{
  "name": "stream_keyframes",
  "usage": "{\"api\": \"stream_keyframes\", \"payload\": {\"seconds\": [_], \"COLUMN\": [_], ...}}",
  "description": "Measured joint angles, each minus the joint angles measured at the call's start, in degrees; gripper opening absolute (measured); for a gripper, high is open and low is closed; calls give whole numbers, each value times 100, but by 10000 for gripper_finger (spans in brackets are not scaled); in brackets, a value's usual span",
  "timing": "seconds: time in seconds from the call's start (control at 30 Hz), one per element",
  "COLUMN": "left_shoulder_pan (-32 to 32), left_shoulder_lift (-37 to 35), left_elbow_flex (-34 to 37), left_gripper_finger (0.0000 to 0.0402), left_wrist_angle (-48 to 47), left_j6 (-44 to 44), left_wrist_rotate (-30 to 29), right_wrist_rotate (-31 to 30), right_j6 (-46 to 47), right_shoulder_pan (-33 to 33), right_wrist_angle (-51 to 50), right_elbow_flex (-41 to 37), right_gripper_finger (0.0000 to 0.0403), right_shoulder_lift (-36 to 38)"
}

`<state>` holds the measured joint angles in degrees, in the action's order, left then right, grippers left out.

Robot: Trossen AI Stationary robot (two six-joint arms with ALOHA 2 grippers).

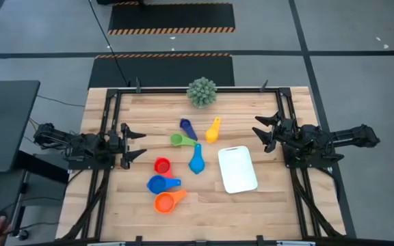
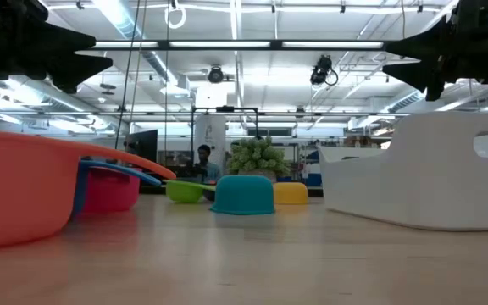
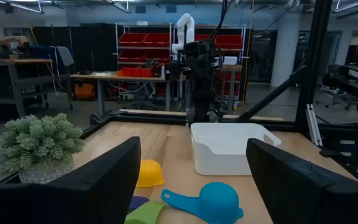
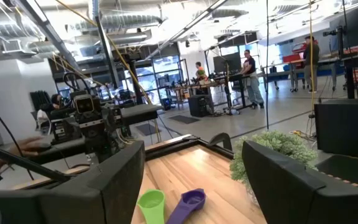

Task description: Nest measuring cups in basket

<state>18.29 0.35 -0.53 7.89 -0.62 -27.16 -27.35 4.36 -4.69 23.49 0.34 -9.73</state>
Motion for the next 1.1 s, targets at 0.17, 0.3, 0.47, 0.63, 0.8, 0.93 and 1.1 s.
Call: {"api": "stream_keyframes", "payload": {"seconds": [0.17,0.3,0.47,0.63,0.8,0.93,1.1], "left_shoulder_pan": [1,1,-1,1,-1,0,0], "left_shoulder_lift": [-1,1,1,1,1,1,1], "left_elbow_flex": [0,1,-1,1,1,0,-1], "left_gripper_finger": [298,298,298,298,298,298,298], "left_wrist_angle": [-1,0,-1,-1,-1,1,9], "left_j6": [0,-1,0,0,-2,-1,540], "left_wrist_rotate": [-2,-1,0,0,-2,-1,0], "right_wrist_rotate": [0,0,0,0,0,0,0], "right_j6": [0,0,0,0,0,0,0], "right_shoulder_pan": [0,0,0,0,0,0,0], "right_wrist_angle": [0,-1,0,-2,-1,0,-2], "right_elbow_flex": [0,0,0,2,2,0,0], "right_gripper_finger": [277,277,277,277,277,277,277], "right_shoulder_lift": [0,0,2,0,1,1,0]}}
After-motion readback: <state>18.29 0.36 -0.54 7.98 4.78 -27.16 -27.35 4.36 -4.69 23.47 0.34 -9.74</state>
